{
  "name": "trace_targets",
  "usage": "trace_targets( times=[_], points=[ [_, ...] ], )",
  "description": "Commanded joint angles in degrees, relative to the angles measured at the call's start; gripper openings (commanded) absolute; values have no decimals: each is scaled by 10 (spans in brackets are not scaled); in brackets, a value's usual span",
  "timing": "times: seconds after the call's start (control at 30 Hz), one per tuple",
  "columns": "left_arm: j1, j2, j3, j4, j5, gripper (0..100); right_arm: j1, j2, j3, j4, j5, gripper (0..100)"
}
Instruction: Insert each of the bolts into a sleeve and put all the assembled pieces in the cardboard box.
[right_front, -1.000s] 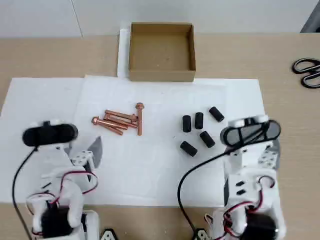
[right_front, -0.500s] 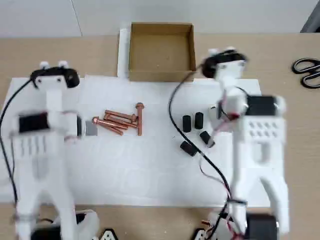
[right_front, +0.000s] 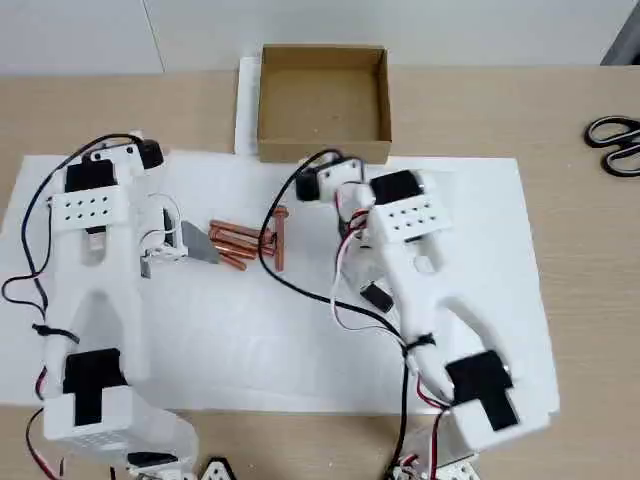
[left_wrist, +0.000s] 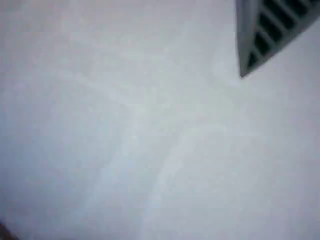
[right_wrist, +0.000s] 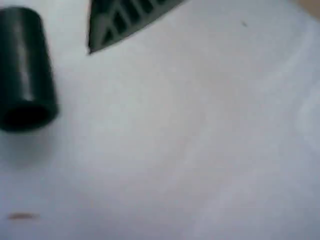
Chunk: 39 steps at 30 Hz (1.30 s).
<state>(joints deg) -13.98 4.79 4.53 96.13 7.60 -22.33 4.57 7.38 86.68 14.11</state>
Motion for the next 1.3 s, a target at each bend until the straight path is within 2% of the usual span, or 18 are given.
trace_targets(
  times=[0.0, 0.43, 0.67, 0.8, 0.9, 1.07, 1.27],
  points=[
    [3, -4, -22, 6, 0, 361, -13, 23, -28, -2, 4, 284],
    [4, -3, -22, 5, 3, 361, -15, 138, -28, -36, 4, 276],
    [4, -3, -22, 5, 3, 361, -15, 166, -28, -44, 7, 91],
    [4, -3, -22, 5, 3, 361, -13, 164, -31, -38, 8, 15],
    [4, -3, -22, 5, 3, 361, -12, 164, -34, -36, 9, 9],
    [9, -7, -22, 5, 3, 361, -12, 164, -89, 19, 9, 9],
    [70, -2, -55, 26, 4, 361, -10, 164, -230, 115, 9, 9]
  ],
)
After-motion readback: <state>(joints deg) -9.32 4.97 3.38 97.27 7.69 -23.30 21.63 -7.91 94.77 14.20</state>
